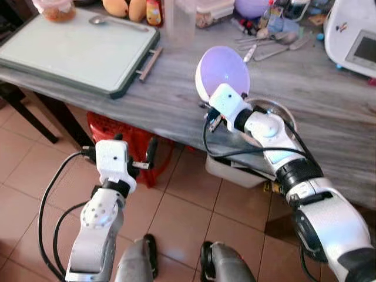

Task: Setting the table

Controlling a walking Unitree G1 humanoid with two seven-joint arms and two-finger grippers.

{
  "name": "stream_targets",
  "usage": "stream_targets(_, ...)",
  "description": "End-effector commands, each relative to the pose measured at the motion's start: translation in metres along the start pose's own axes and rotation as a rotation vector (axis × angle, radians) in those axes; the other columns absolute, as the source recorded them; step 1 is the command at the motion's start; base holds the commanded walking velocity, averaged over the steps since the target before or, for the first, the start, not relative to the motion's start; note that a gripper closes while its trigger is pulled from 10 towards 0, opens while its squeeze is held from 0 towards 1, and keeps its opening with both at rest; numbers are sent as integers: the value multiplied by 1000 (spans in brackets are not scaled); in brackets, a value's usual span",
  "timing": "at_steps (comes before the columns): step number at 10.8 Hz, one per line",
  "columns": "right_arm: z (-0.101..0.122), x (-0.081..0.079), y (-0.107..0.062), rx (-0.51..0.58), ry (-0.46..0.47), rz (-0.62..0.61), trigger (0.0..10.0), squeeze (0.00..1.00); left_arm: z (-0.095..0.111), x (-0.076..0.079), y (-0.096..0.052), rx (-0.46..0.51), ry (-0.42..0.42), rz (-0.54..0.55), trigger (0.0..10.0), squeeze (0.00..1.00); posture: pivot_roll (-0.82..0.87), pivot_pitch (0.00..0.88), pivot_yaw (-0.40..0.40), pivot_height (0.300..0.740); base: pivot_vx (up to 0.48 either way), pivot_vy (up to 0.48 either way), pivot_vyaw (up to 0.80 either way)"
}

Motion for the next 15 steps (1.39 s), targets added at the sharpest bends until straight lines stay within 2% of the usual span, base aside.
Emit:
stream_targets(1, 3, 0, 2, 9, -28, 10, 10000, 1000, 2, 4, -2, -1, -2, -19, 10000, 0, 41, 262, -26, 740, 0, 0, 0)
stream_targets(3, 3, 2, 1, 11, -51, 5, 10000, 1000, 1, 10, -5, -8, -20, -62, 10000, 0, 39, 263, -24, 740, 0, 0, 0)
stream_targets(7, 1, 17, -2, -16, -101, -39, 10000, 1000, -1, 18, -3, -24, -40, -105, 10000, 0, 24, 254, -29, 740, 0, 0, 0)
stream_targets(9, 10, 33, -3, 1, -136, -74, 10000, 1000, -4, 20, -1, -30, -45, -114, 10000, 0, 16, 238, -33, 740, 0, 0, 0)
stream_targets(11, 19, 39, -4, 22, -156, -81, 10000, 1000, -6, 22, 3, -35, -45, -124, 10000, 0, 8, 216, -34, 740, 0, 0, 0)
stream_targets(15, 29, 40, -5, 54, -151, -64, 10000, 1000, -8, 24, 10, -39, -42, -131, 10000, 0, -7, 194, -38, 740, 0, 0, 0)
Point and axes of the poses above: a point about 5 cm out from each wrist's last joint towards the gripper, its own y axis pointing out of the wrist towards the gripper, its own z axis along the axis of the wrist's last joint, x = y × z, the point moved 6 cm from there along y, pointing out of the wrist towards the gripper, and after that the axes turned 8 degrees about -y, right-handed, at the moved point
